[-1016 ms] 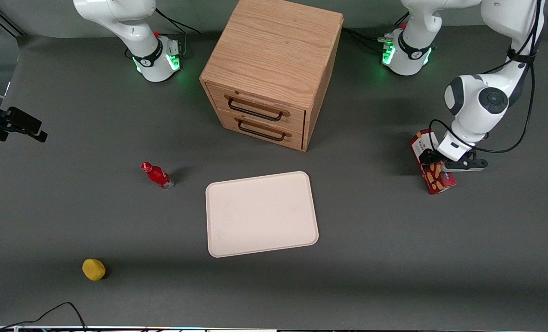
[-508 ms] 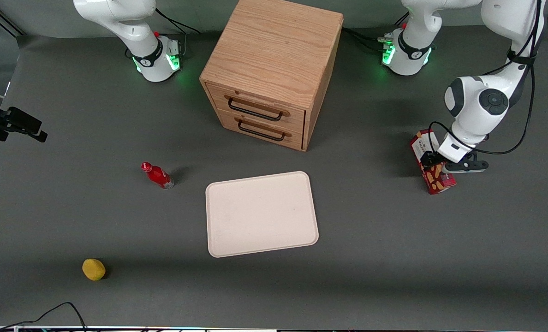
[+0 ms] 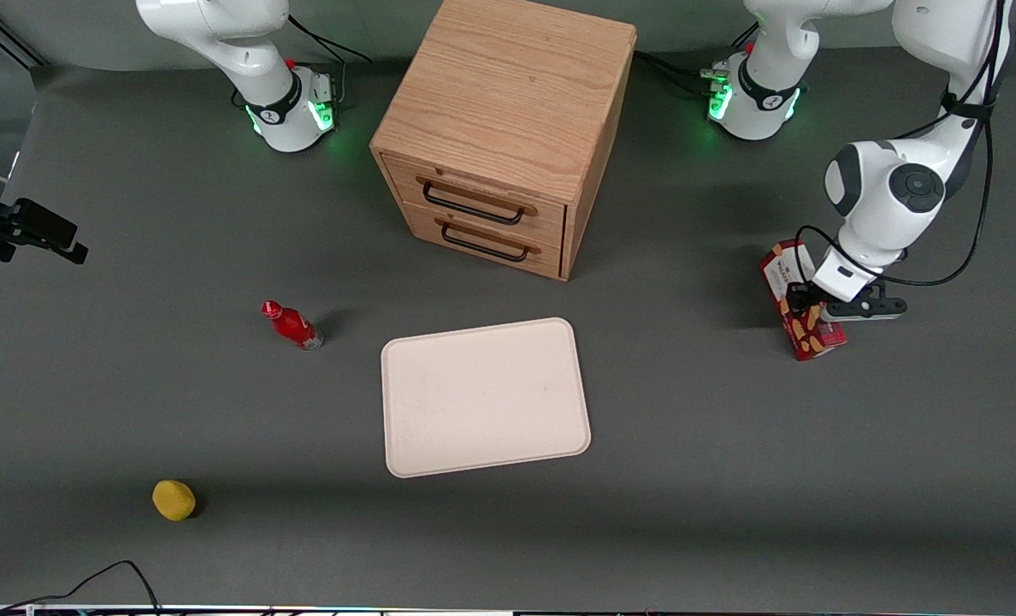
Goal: Place red cookie box on tray
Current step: 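Close the left gripper on the cookie box's end, then lift the cookie box upright off the table with the left gripper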
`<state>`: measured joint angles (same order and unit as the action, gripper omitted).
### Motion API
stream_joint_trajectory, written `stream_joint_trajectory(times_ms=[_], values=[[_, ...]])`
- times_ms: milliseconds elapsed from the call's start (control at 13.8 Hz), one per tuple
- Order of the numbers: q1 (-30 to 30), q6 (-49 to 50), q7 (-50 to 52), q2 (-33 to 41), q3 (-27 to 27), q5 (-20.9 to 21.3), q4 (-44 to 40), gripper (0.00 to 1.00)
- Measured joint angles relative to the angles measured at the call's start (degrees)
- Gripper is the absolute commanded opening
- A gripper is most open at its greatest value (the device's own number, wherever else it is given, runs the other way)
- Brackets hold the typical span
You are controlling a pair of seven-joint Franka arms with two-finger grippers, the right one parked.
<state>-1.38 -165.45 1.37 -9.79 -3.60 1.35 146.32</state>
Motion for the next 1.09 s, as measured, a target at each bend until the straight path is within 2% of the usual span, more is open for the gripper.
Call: stream_joint_trajectory(times_ms=[363,581,726,871,1089], values=[[0.0,0.7,0.0,0.4,0.0,0.0,-0.1,0.05],[-0.1,6.2,0.7,2.8,0.3,0.0,-0.9,0.06],[-0.2,15.0,0.9,6.6,0.6,0.0,-3.2,0.06],[-0.3,27.8,0.9,11.2,0.9,-0.1,-7.8,0.06],[-1.2,50.8,0.9,17.2,1.1,-0.1,-19.5,0.08]])
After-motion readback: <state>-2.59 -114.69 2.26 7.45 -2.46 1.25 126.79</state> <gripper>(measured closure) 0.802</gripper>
